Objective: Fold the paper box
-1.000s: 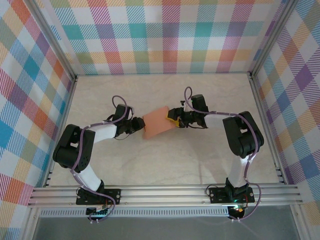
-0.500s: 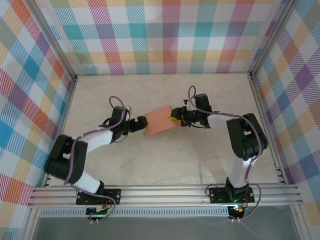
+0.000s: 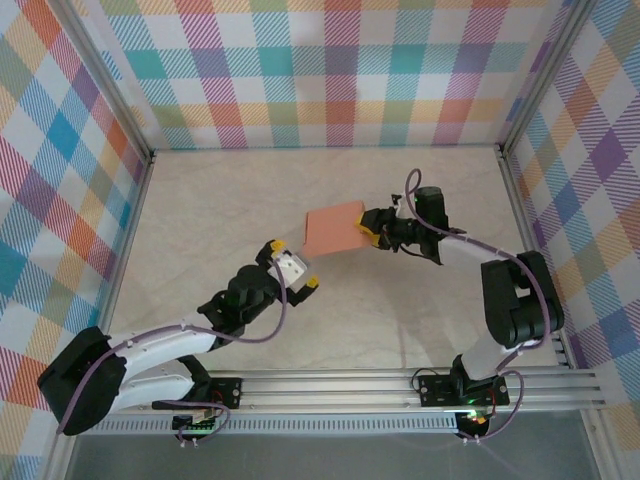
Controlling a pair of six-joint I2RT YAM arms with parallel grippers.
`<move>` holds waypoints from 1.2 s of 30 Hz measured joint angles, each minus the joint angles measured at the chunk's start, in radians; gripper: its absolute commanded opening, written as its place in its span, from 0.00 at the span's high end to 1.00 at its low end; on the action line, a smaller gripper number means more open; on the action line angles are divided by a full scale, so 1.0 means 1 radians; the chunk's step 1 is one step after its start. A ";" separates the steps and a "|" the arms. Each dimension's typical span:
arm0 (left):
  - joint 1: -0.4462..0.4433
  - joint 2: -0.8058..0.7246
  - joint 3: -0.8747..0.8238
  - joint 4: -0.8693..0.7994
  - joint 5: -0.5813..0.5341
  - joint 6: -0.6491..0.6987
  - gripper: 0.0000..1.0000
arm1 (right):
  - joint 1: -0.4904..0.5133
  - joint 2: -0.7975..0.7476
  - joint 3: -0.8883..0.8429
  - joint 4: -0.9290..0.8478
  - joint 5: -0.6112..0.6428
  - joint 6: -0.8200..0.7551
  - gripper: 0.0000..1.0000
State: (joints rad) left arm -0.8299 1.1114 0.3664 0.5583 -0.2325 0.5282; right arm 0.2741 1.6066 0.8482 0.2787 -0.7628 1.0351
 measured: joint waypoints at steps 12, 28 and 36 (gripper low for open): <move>-0.073 0.298 0.013 0.366 -0.251 0.484 0.04 | 0.000 -0.045 -0.067 0.113 -0.035 0.141 0.60; -0.005 0.476 0.106 0.562 -0.294 0.688 0.36 | 0.000 -0.104 -0.104 0.177 -0.059 0.219 0.60; 0.008 0.467 0.106 0.544 -0.285 0.692 0.53 | 0.002 -0.116 -0.104 0.177 -0.065 0.237 0.60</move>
State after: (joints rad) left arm -0.8223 1.5787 0.4721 1.1023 -0.5179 1.2201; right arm 0.2764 1.4910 0.7441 0.4557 -0.8280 1.2720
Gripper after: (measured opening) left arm 0.504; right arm 0.418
